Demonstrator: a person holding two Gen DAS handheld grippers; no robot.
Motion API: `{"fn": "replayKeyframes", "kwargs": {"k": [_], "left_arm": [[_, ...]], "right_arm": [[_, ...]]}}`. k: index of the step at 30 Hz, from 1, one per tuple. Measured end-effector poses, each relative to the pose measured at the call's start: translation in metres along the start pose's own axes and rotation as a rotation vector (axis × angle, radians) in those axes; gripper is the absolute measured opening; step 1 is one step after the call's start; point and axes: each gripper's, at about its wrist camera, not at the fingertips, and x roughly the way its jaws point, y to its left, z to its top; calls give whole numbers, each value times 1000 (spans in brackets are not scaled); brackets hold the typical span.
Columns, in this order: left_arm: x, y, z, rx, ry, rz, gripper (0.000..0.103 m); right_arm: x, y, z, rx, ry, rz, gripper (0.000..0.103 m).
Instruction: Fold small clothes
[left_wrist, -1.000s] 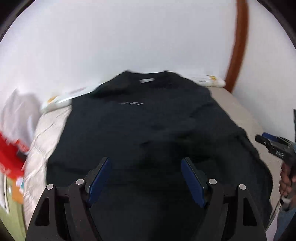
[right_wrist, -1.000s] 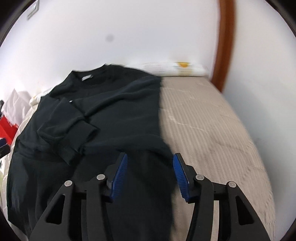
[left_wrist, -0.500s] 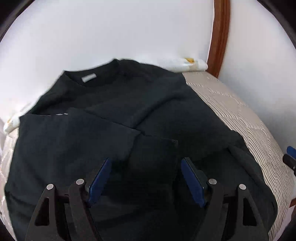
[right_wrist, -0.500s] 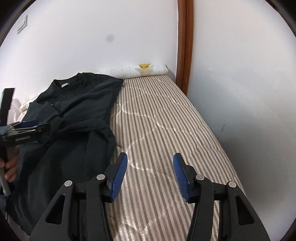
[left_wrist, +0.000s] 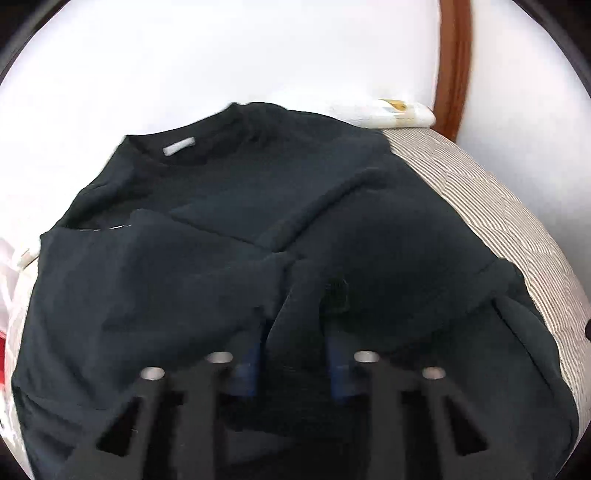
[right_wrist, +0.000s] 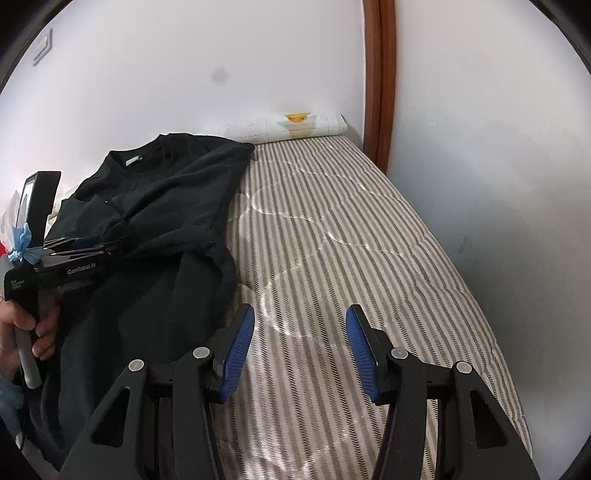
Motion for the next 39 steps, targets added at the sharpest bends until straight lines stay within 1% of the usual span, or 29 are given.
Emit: {"fn": "replayKeyframes", "kwargs": {"k": [1, 2, 3, 6, 8, 9, 11, 13, 17, 19, 21, 25, 26, 27, 30, 31, 34, 35, 36, 38, 39], "left_arm": [[-2, 7, 2, -18, 4, -22, 20], [-6, 15, 3, -33, 9, -31, 20], [-15, 23, 3, -45, -5, -32, 20], [-47, 48, 5, -57, -76, -1, 20], [-62, 65, 7, -71, -105, 12, 20], [-72, 79, 8, -84, -118, 23, 20], [-83, 99, 8, -106, -132, 40, 19], [-93, 130, 7, -153, -152, 61, 19], [-95, 183, 3, -235, -159, 80, 19], [-94, 211, -3, -272, -157, 82, 19], [-90, 238, -10, -321, -139, 69, 19], [-66, 276, -27, -408, -67, -17, 20], [-59, 278, -30, -418, -53, -29, 22], [-50, 283, -35, -434, -30, -34, 23], [-31, 293, -45, -463, 3, -23, 25], [-28, 294, -49, -472, 7, -15, 28], [-28, 301, -57, -474, 13, 20, 32], [-28, 303, -58, -476, 14, 28, 38], [-29, 306, -61, -479, 16, 43, 40], [-33, 309, -65, -475, 23, 82, 40], [-35, 310, -66, -473, 25, 84, 40]], "right_arm": [[-3, 5, 1, -8, -3, 4, 51], [-5, 8, 2, -11, -6, 5, 51], [-7, 14, 4, -17, -10, 10, 51], [-16, 32, 9, -32, -22, 36, 51], [-22, 50, 15, -51, -34, 47, 51], [-24, 59, 18, -65, -40, 51, 51], [-27, 77, 25, -95, -47, 62, 51], [-27, 96, 32, -123, -49, 70, 51], [-19, 125, 51, -173, -53, 71, 51], [-10, 137, 61, -193, -47, 70, 51], [1, 147, 73, -205, -44, 66, 51], [26, 167, 87, -227, -28, 77, 51], [33, 171, 89, -234, -27, 76, 51], [40, 174, 91, -240, -25, 72, 51], [67, 177, 93, -242, 0, 55, 51], [76, 176, 93, -236, 17, 50, 51], [99, 169, 91, -216, 48, 26, 51], [107, 166, 90, -207, 60, 9, 51], [115, 163, 88, -198, 74, -9, 52], [125, 158, 85, -186, 93, -17, 52], [124, 156, 83, -181, 89, -14, 52]]}}
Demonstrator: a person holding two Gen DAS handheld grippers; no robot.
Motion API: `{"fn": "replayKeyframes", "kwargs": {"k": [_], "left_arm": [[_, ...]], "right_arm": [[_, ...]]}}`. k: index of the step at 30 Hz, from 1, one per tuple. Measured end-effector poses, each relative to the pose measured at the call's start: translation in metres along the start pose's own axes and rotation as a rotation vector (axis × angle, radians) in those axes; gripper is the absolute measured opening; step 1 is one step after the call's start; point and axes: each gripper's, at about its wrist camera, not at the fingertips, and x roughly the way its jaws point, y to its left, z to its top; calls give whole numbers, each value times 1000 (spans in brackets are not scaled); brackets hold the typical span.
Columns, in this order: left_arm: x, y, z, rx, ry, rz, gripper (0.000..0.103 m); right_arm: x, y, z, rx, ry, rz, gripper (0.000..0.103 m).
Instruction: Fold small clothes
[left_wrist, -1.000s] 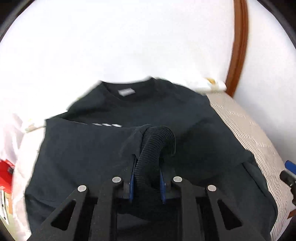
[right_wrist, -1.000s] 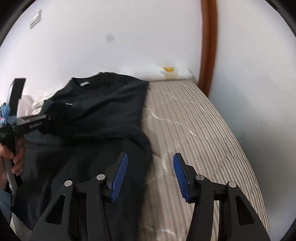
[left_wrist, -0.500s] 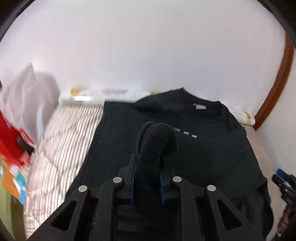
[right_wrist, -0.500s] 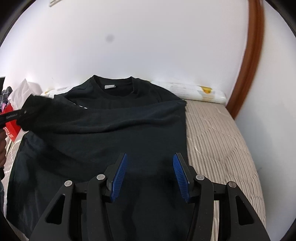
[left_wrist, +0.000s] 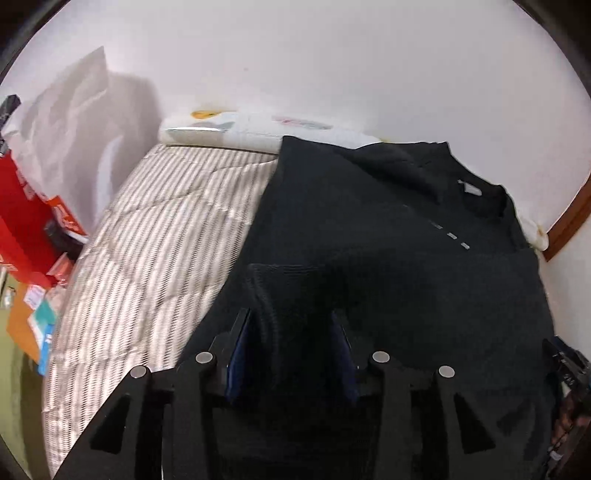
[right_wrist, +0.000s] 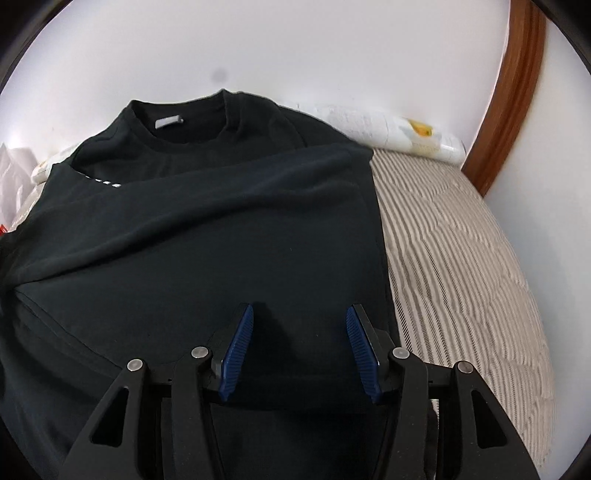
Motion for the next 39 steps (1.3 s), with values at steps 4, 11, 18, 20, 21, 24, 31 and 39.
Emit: {"fn": "replayKeyframes", "kwargs": {"k": [4, 11, 18, 20, 21, 24, 31, 39], "left_arm": [[-13, 7, -11, 5, 3, 1, 40], [-53, 16, -41, 19, -35, 4, 40], [-82, 33, -93, 14, -18, 23, 40], [-88, 37, -108, 13, -6, 18, 43], [-92, 40, -116, 14, 0, 19, 45], [-103, 47, -140, 12, -1, 12, 54], [-118, 58, -185, 5, 27, -13, 55], [-122, 51, -207, 15, -5, 0, 55]], "right_arm": [[-13, -4, -6, 4, -19, -12, 52], [-52, -17, -35, 3, -46, -4, 53], [-85, -60, -90, 109, -20, -3, 56], [-91, -71, -109, 125, -10, -10, 57], [-93, -76, -118, 130, -6, -17, 58], [-99, -85, -143, 142, 10, -14, 58], [-115, -88, -189, 189, 3, 107, 59], [-116, -71, -208, 153, -37, 92, 54]]}}
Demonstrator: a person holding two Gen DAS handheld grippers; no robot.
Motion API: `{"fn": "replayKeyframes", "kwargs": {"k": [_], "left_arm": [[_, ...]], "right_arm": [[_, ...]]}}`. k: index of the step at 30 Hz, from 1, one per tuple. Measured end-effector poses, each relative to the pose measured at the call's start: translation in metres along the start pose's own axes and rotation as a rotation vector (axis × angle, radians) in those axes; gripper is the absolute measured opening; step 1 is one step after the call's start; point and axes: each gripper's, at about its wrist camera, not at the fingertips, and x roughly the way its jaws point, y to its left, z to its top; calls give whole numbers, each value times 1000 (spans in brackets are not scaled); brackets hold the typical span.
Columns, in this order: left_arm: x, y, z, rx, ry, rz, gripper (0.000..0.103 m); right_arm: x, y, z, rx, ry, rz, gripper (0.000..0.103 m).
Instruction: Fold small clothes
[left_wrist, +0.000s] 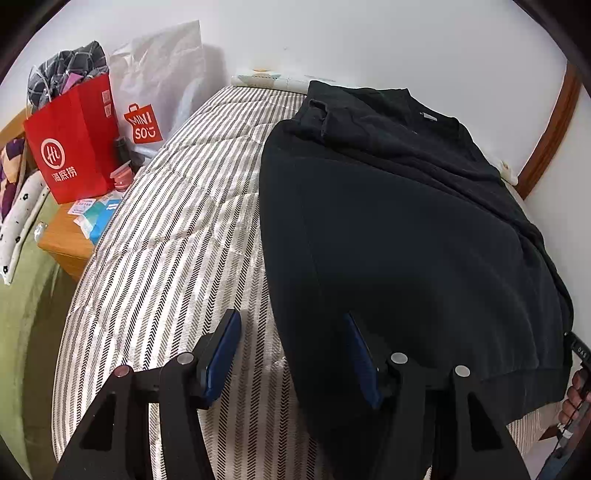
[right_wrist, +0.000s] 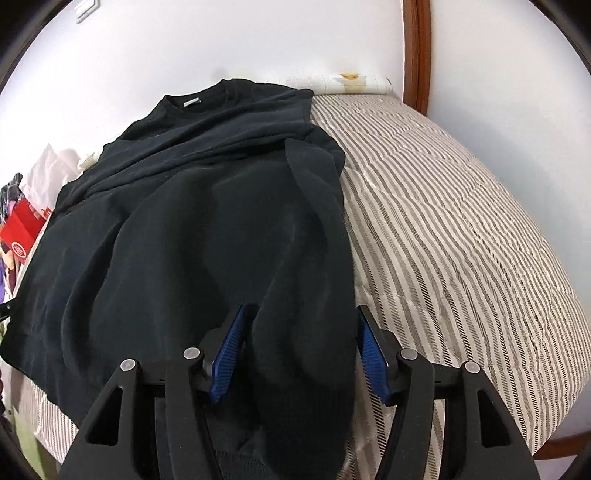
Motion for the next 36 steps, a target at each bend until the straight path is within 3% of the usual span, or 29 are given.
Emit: {"fn": "replayKeyframes", "kwargs": {"k": [4, 6, 8, 11, 13, 20, 28, 36], "left_arm": [[1, -8, -2, 7, -1, 17, 54], [1, -13, -4, 25, 6, 47, 53], [-1, -17, -7, 31, 3, 57, 35], [-5, -17, -9, 18, 6, 40, 10], [-8, -15, -10, 4, 8, 25, 8], [-40, -11, -21, 11, -38, -9, 5], [-69, -5, -38, 8, -82, -73, 5], [-87, -13, 0, -1, -153, -122, 5]], "right_arm": [[6, 6, 9, 6, -20, -2, 45], [11, 11, 13, 12, -22, -6, 27], [12, 16, 15, 5, -14, 22, 11], [9, 21, 15, -40, -25, 30, 9], [6, 20, 14, -46, -31, 37, 8], [-30, -7, 17, -12, -99, 98, 7], [-49, -18, 11, -34, -113, 117, 7], [-66, -9, 43, -11, -187, 149, 7]]}}
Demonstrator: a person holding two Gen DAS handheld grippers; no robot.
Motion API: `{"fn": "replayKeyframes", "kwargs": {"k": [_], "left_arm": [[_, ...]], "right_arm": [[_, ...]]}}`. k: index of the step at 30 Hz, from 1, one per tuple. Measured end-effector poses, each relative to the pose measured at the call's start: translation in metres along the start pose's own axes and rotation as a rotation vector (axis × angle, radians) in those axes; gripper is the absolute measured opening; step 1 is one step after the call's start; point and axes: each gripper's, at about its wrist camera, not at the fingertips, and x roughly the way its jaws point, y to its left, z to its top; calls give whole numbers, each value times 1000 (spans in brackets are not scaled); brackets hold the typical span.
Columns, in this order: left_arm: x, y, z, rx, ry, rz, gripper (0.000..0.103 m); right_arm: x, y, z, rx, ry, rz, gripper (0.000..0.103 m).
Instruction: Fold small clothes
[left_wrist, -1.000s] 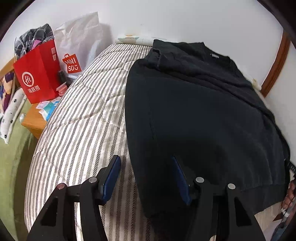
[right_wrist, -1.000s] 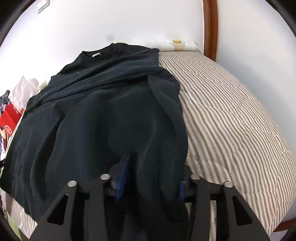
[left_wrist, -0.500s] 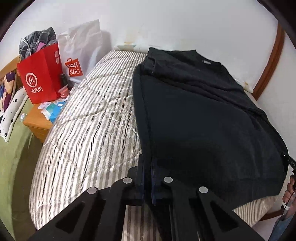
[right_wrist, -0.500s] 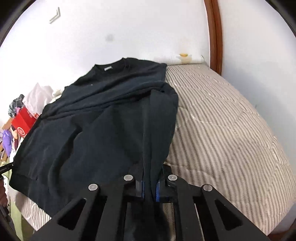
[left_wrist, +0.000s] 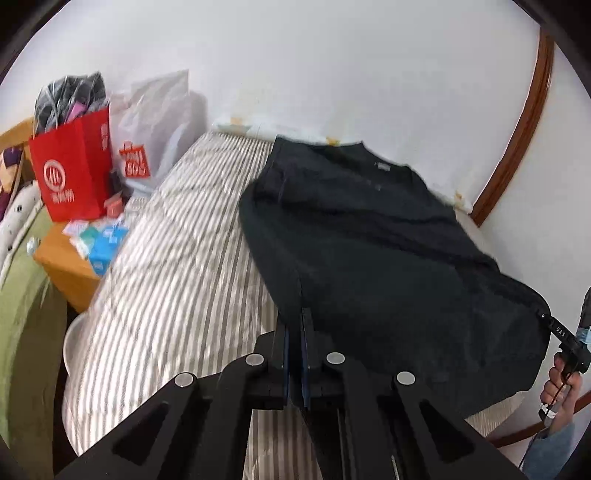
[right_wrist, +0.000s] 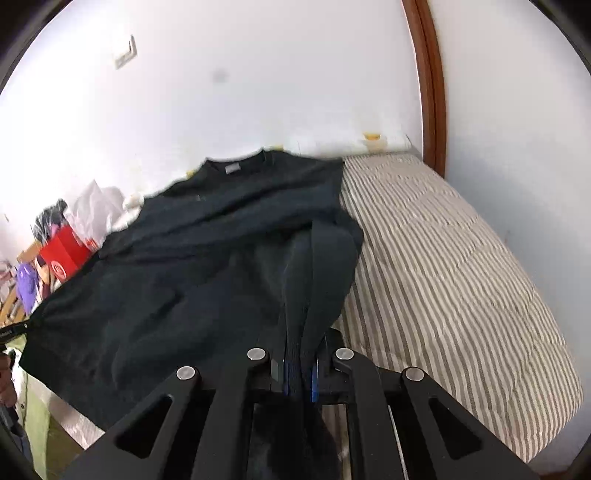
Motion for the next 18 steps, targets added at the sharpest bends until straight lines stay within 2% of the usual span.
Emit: {"fn": "replayKeyframes", "kwargs": {"k": [3, 9, 18], "left_arm": [[-3, -4, 23, 12, -57, 20, 5], [12, -5, 69, -3, -106, 39, 5], [71, -14, 128, -14, -100, 73, 5]], "right_arm": [[-1, 1, 19, 9, -34, 8, 7], [12, -3, 64, 20, -74, 6, 7], [63, 2, 129, 13, -72, -10, 7]]}}
